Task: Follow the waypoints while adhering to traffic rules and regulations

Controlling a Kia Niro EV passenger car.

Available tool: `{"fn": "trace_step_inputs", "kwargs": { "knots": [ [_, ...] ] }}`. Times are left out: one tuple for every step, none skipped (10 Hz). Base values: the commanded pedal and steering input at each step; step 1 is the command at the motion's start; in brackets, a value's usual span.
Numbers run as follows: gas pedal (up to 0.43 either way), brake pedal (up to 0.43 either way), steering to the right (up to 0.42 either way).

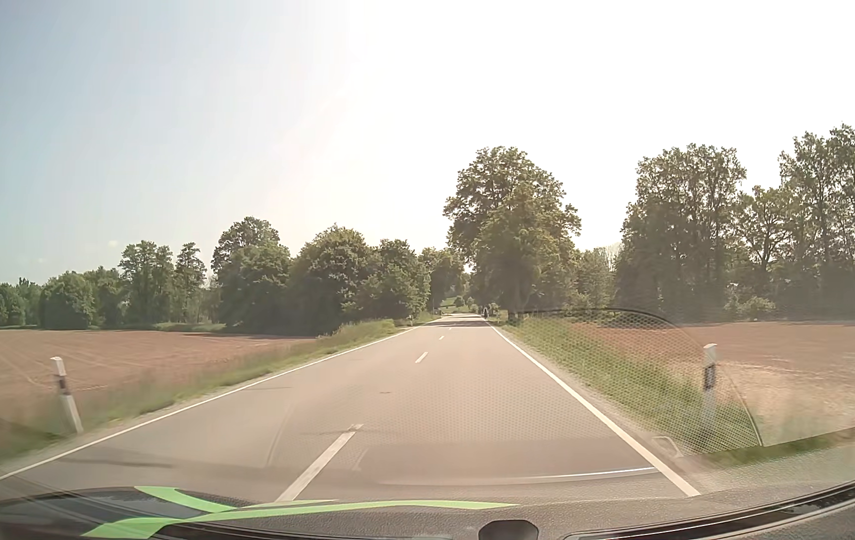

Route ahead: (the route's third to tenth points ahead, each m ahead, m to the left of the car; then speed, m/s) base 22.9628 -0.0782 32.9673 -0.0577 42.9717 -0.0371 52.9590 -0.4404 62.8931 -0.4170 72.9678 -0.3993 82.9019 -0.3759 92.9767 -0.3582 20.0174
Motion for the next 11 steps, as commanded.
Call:
{"fn": "trace_step_inputs", "kwargs": {
  "knots": [
    [0.138,0.000,-0.005],
    [0.138,0.000,-0.005],
    [0.138,0.000,-0.005],
    [0.110,0.000,-0.005],
    [0.098,0.000,-0.005],
    [0.098,0.000,-0.004],
    [0.110,0.000,-0.004],
    [0.110,0.000,-0.002],
    [0.110,0.000,0.000],
    [0.110,0.000,0.000],
    [0.110,0.000,-0.002]
  ]
}}
